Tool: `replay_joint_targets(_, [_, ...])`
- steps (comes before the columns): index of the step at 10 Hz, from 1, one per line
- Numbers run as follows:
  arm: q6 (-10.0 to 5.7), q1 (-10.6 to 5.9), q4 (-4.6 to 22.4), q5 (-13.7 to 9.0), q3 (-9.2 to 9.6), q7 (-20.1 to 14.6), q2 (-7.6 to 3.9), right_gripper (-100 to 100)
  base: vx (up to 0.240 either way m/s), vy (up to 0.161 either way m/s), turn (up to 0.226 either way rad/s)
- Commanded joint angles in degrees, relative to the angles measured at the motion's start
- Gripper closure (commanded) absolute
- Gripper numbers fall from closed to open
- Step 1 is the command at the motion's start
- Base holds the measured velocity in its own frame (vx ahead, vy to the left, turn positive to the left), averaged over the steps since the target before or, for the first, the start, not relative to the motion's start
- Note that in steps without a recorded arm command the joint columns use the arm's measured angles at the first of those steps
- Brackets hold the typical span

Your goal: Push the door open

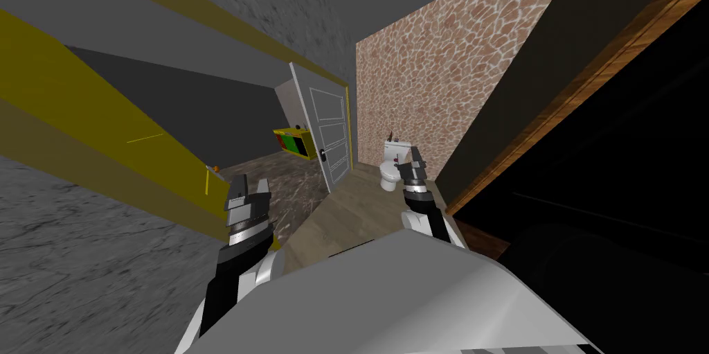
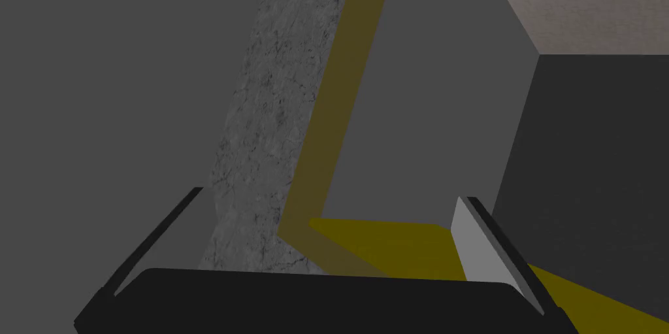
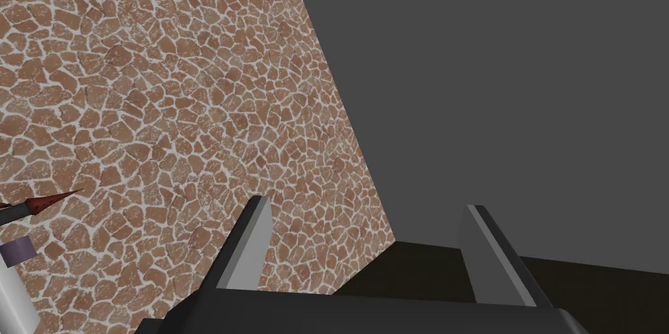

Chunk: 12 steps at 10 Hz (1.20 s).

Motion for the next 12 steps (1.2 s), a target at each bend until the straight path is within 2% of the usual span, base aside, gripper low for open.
replay_joint_targets(1, [0.01, -1.01, 1.69, -0.03, 0.26, -0.01, -0.48, -100, 0.064, 0.002, 0.058])
replay_joint_targets(2, [0.01, -1.42, 2.36, -0.04, 0.37, -0.02, -0.65, -100, 0.088, -0.018, 0.052])
replay_joint_targets(4, [0.03, -3.31, 5.51, -0.09, 0.86, -0.04, -1.41, -100, 0.125, -0.030, 0.064])
replay_joint_targets(12, [0.07, -9.29, 15.47, -0.25, 2.42, -0.10, -3.18, -100, 0.096, -0.023, 0.059])
